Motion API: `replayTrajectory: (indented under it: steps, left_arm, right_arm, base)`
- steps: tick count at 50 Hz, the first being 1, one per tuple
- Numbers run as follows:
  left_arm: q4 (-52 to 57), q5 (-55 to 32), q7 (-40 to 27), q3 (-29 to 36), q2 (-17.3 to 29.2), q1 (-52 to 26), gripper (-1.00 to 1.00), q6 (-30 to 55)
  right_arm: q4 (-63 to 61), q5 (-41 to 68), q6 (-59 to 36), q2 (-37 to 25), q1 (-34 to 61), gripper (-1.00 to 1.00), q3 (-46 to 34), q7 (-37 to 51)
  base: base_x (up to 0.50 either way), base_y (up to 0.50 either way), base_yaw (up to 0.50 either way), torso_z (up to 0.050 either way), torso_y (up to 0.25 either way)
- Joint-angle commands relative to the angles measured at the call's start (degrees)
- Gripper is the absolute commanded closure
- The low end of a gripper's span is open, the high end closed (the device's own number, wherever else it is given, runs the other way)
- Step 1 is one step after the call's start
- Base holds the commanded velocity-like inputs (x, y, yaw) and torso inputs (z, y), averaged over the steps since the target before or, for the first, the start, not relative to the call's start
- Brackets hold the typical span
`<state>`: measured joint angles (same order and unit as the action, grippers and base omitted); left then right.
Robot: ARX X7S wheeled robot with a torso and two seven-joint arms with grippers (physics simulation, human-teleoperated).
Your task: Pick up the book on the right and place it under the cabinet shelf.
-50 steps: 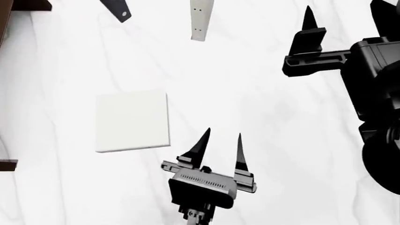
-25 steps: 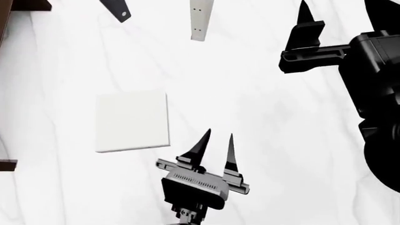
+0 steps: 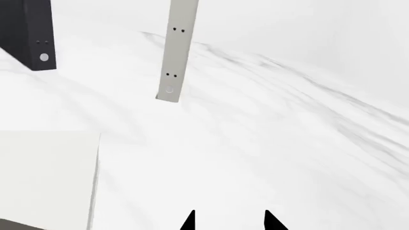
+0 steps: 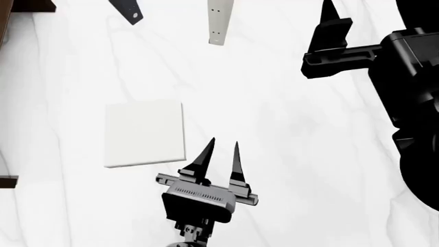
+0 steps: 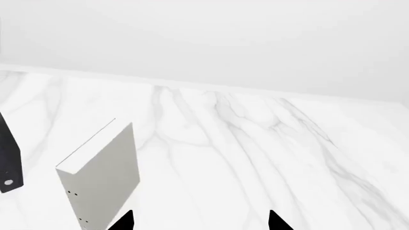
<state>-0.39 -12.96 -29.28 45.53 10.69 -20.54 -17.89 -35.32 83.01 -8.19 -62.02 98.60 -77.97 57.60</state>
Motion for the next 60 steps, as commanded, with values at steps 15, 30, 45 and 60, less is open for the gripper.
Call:
replayTrajectory:
  steps: [15,30,45,60]
  left_arm:
    - [-1.3,-10.7,-7.6,-4.7,3.7,1.4,-1.0,1.8]
    - [-2.1,-11.2,-8.5,-5.9,4.4,1.3,-1.0,1.6]
    - [-3.9,-13.9,-7.8,-6.8,4.0,0.7,-1.0,1.7]
    - [-2.6,-14.3,-10.0,-8.5,5.8,0.2,-1.0,3.2]
  right_arm:
    - [-0.9,0.8,-1.0,-0.1,0.9,-1.0,0.9,0.4]
    - [-0.8,1.0,-1.2,0.4,0.8,-1.0,1.2,0.3]
    - [-1.2,1.5,-2.3,0.6,1.6,-1.0,1.7,0.8]
    - [-1.6,2.3,-3.6,1.2,2.7,-1.0,2.2,1.3]
  base:
    - [0.0,0.0,0.0,-0.001,-0.004]
    - [0.0,0.0,0.0,-0.001,-0.004]
    - [0.0,0.0,0.0,-0.001,-0.005]
    - [0.0,0.0,0.0,-0.002,-0.005]
